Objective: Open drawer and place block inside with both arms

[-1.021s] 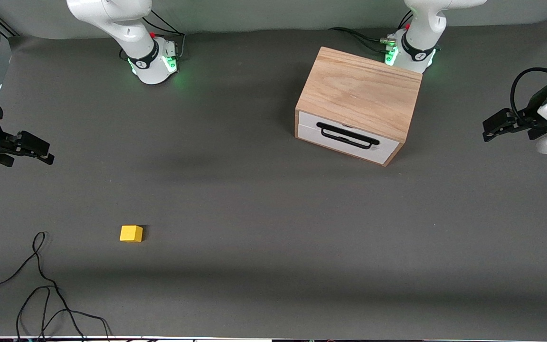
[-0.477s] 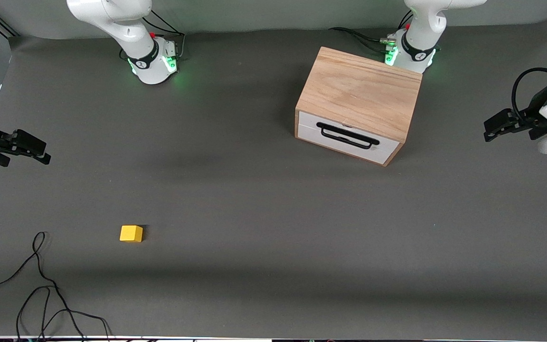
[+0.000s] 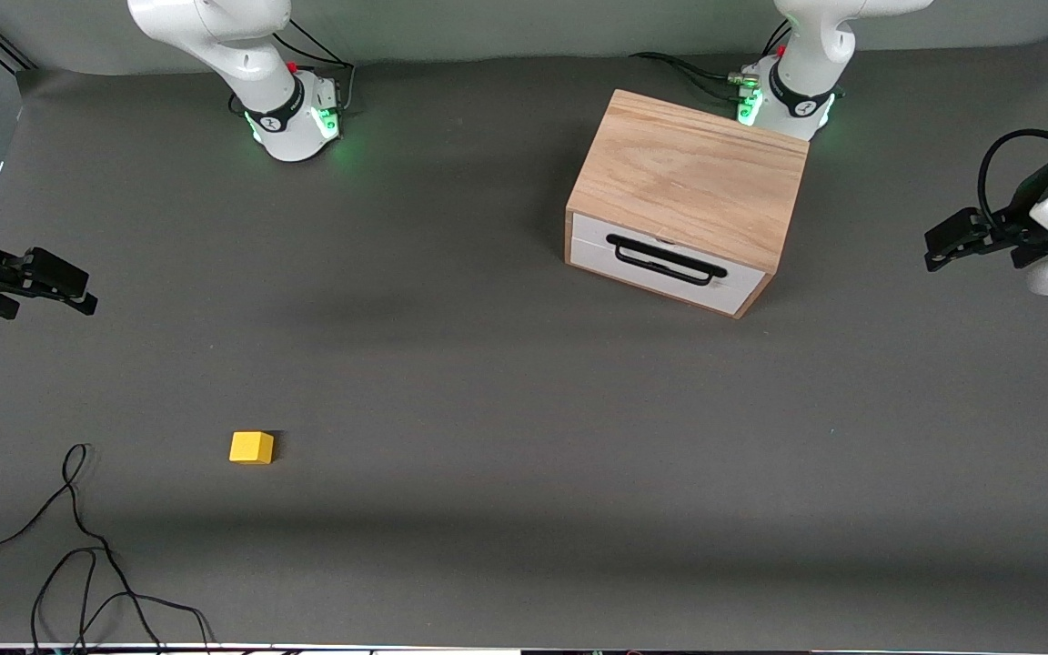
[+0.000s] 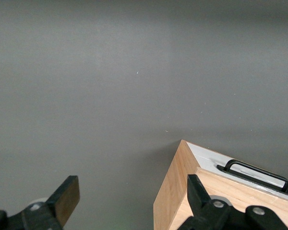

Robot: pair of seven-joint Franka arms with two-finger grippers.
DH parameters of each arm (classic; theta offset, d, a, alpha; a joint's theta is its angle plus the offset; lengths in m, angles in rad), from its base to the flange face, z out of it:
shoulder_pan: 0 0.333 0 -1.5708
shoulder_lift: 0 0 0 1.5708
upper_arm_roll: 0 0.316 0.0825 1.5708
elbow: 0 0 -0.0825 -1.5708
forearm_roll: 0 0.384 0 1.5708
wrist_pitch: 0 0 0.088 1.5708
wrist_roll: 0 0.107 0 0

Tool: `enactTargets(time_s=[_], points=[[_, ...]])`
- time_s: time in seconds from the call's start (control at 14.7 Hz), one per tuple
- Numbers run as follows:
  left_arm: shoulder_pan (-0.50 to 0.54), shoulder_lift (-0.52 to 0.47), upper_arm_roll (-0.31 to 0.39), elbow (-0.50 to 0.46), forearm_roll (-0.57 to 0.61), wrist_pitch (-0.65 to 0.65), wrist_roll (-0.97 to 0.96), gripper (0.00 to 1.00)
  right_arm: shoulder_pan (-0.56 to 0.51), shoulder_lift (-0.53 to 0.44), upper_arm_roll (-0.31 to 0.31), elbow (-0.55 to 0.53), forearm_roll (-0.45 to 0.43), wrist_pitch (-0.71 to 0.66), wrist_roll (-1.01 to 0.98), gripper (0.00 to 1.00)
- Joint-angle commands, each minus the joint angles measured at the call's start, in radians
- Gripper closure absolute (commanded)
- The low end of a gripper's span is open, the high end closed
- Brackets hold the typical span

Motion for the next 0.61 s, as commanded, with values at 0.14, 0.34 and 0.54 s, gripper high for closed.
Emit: enactTargets(time_s=[0.14, 0.34, 0.54], points=[[-0.031, -0.004, 0.001, -0.014, -0.023, 0.005, -0.005, 0.00, 0.006, -0.005, -0.005, 0.017, 0.005, -0.019, 0.008, 0.00], [-0.075, -0.002, 0.001, -0.016, -0.024, 0.002, -0.140, 0.00, 0.006, -0.005, -0.005, 0.017, 0.004, -0.021, 0.008, 0.00], [-0.136, 0.010, 0.001, -0.028, -0.026, -0.004, -0.360, 0.00, 0.006, -0.007, -0.005, 0.017, 0.004, -0.021, 0.008, 0.00]])
